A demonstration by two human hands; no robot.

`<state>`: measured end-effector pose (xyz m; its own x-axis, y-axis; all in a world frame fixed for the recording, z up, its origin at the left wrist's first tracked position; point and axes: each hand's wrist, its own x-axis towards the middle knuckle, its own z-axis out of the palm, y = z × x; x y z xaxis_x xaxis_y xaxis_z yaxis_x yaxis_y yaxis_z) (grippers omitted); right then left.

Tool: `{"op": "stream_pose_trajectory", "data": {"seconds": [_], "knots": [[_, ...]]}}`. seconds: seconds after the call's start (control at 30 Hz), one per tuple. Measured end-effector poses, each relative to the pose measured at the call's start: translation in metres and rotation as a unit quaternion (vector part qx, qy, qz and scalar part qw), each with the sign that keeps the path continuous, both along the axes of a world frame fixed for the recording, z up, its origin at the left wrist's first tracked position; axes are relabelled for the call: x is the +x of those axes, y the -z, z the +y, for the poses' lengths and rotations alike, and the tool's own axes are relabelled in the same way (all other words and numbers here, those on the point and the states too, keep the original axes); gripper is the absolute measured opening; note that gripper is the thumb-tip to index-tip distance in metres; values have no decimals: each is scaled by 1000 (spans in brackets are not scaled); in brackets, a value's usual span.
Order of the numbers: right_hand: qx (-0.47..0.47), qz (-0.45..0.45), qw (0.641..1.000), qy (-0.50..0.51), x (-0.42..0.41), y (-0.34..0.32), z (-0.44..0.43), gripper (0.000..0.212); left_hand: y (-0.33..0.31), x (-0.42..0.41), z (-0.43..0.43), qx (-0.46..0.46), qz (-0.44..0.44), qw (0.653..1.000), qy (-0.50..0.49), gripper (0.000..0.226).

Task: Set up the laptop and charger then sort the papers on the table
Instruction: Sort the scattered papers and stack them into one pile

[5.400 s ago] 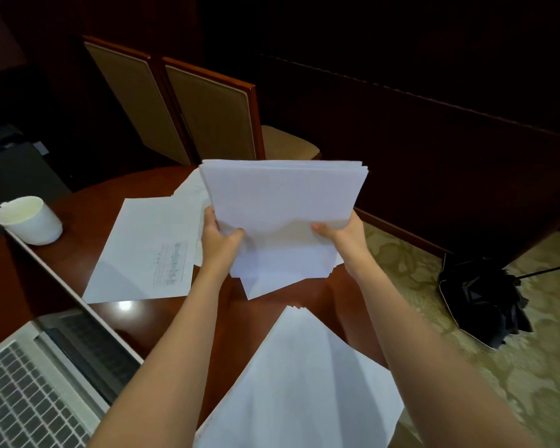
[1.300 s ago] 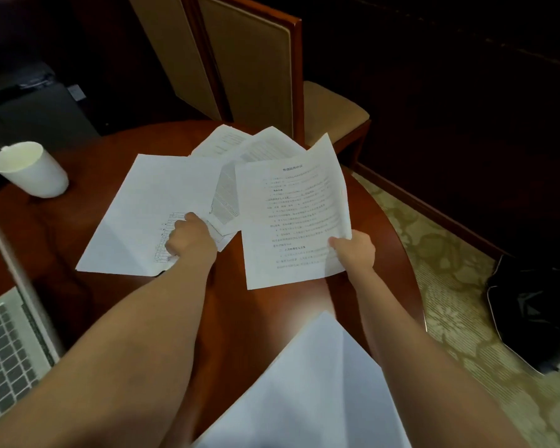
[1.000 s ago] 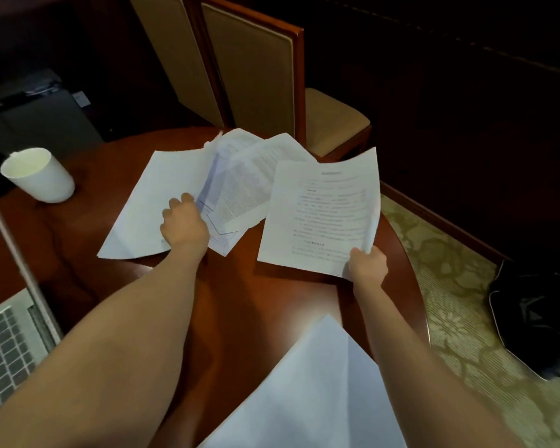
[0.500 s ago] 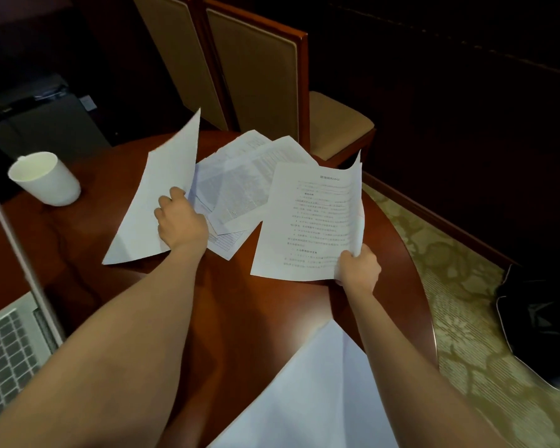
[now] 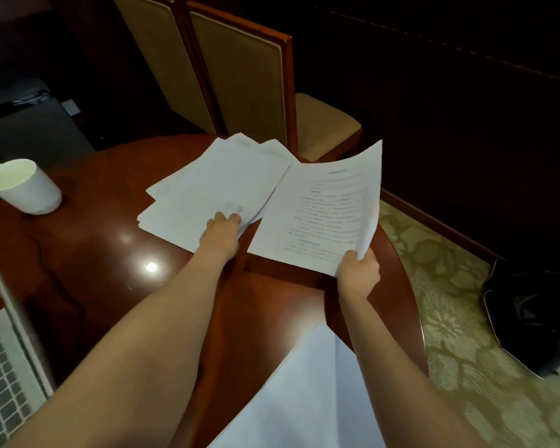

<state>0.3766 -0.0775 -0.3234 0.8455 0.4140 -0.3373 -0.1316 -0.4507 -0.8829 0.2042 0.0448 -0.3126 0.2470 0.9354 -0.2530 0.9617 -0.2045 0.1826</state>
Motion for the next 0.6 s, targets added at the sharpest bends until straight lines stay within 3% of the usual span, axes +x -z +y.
{"op": "stream_pose_trajectory", "data": {"seconds": [0.17, 0.23, 0.37, 0.6], "knots": [[27, 7, 996, 89, 10, 3, -3, 19, 2, 3, 5, -78, 26, 996, -34, 83], [36, 27, 993, 113, 11, 5, -4, 25, 1, 2, 6, -82, 27, 995, -52, 87], [71, 73, 988, 116, 10, 4, -2, 27, -4, 7, -4, -3, 65, 998, 3, 63], [73, 106, 992, -12, -17, -3, 13, 28, -11, 8, -28, -24, -88, 995, 43, 33]]}}
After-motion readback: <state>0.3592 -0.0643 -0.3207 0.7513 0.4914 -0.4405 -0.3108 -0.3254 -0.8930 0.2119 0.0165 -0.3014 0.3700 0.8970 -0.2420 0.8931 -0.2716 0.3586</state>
